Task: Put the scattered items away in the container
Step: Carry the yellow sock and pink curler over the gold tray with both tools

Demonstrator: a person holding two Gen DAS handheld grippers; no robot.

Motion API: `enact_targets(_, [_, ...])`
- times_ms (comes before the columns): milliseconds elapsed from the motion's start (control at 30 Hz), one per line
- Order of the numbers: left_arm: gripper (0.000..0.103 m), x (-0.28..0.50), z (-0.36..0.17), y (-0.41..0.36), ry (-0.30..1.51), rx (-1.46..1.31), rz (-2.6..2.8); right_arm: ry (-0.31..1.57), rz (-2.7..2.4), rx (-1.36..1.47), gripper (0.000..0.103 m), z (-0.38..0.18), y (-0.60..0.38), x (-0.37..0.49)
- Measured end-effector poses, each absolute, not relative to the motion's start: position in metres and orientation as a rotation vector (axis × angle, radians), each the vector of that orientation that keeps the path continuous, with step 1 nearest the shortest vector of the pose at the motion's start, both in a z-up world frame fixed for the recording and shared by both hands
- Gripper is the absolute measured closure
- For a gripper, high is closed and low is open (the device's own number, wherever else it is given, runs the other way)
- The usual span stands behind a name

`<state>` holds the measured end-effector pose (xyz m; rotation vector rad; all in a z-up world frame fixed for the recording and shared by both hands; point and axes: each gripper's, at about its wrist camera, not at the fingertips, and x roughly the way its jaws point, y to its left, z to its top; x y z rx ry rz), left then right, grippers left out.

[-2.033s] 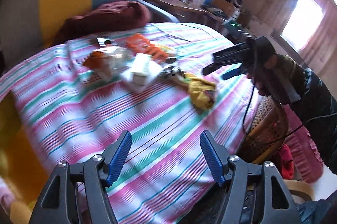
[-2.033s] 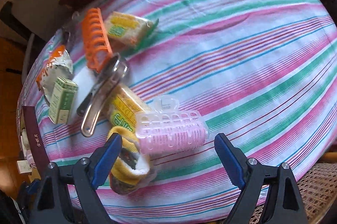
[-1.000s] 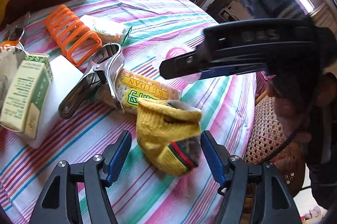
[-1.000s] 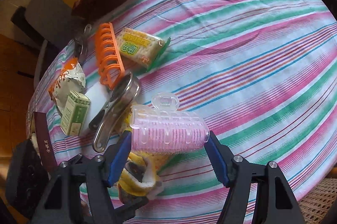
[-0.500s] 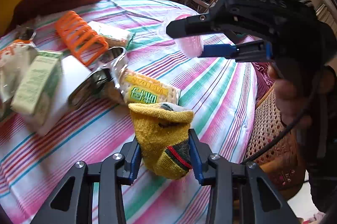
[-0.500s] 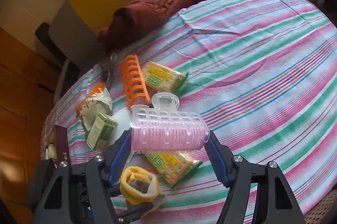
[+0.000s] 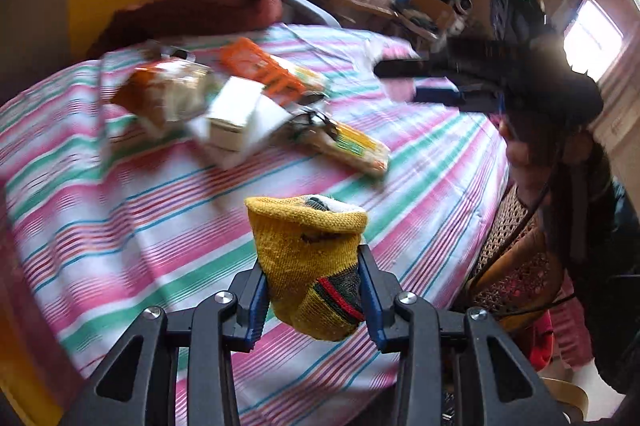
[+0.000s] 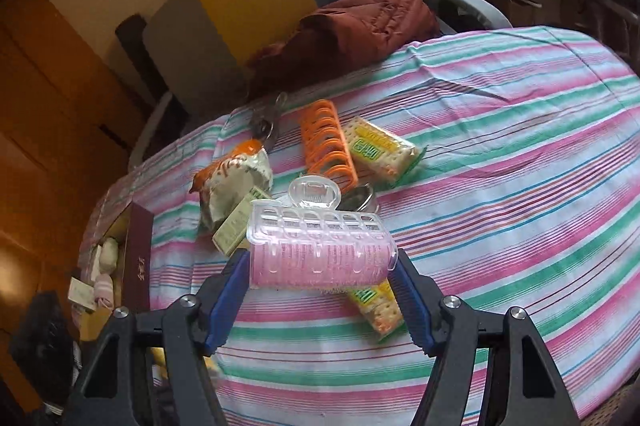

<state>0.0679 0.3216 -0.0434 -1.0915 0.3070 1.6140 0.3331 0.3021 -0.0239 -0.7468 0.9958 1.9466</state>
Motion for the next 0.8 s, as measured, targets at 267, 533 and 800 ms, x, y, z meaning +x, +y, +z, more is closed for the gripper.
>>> enact_targets(267, [0.064,0.038,-0.021,0.244,0.206,-1.058,1.79,0.925,2.029,-0.833,0.033,-0.034,0.258,0.277])
enact_targets(533, [0.064,-0.012,-0.023,0.148,0.07,-1.087,1.995,0.846,2.226,-0.925,0.033,-0.024,0.213,0.18])
enact_targets(800, [0.064,-0.058,-0.031,0.082,-0.015,-1.133,2.15,0.695,2.376,-1.032,0.033,-0.018,0.176,0.078])
